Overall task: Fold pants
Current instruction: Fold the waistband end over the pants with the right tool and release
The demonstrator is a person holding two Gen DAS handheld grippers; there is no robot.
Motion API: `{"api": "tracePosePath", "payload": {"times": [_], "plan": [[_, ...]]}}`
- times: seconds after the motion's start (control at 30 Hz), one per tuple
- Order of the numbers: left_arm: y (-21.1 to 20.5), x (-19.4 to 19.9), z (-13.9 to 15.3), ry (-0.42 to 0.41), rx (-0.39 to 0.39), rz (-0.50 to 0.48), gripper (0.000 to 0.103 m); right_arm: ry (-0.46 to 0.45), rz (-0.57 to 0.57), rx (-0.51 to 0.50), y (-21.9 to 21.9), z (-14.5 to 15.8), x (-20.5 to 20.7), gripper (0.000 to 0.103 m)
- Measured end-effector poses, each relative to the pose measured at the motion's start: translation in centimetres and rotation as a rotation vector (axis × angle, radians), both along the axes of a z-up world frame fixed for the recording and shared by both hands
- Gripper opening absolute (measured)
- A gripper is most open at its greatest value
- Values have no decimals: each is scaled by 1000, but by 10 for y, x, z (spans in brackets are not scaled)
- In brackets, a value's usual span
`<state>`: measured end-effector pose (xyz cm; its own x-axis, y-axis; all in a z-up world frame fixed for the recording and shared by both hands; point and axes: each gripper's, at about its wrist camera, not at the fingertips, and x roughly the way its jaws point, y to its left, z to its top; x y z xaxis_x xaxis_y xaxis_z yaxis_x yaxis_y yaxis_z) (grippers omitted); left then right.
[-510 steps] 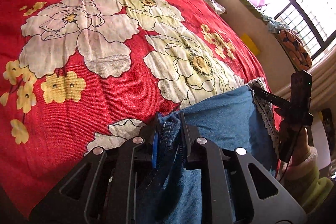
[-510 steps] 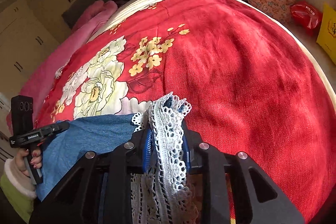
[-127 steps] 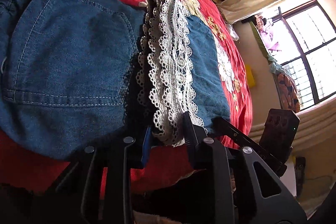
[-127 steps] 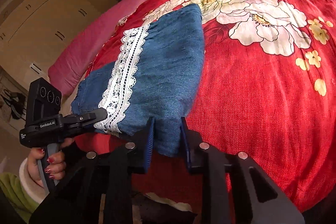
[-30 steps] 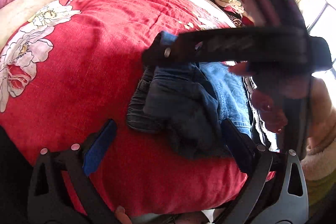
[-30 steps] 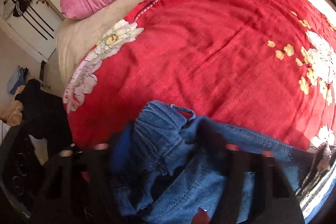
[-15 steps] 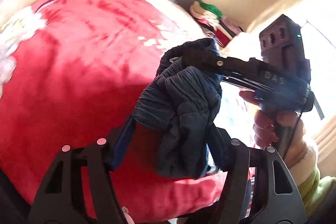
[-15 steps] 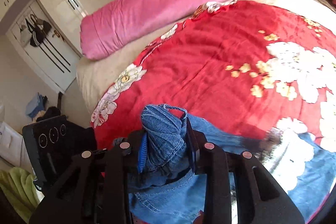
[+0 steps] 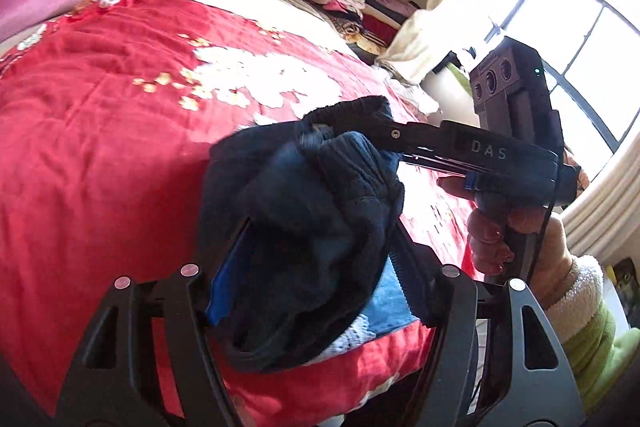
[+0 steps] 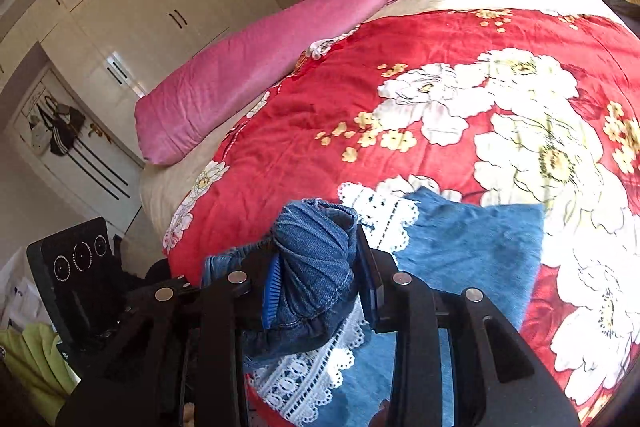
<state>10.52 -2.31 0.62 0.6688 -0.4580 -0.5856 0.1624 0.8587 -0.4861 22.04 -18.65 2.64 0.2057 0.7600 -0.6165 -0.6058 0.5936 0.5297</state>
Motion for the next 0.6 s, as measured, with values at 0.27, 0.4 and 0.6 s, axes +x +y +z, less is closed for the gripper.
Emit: {"api": "tracePosePath", "payload": {"times": [0.27, 0.4, 0.6], "plan": [[-40, -3, -12, 15, 35, -104, 68, 52, -144, 46, -64, -18, -11, 55], [-51, -11, -17, 7, 59, -137, 71, 19, -129, 48, -57, -7, -25, 66], [-62, -22, -23, -2, 128, -186, 74, -15, -93, -63, -29, -12, -26, 79]]}}
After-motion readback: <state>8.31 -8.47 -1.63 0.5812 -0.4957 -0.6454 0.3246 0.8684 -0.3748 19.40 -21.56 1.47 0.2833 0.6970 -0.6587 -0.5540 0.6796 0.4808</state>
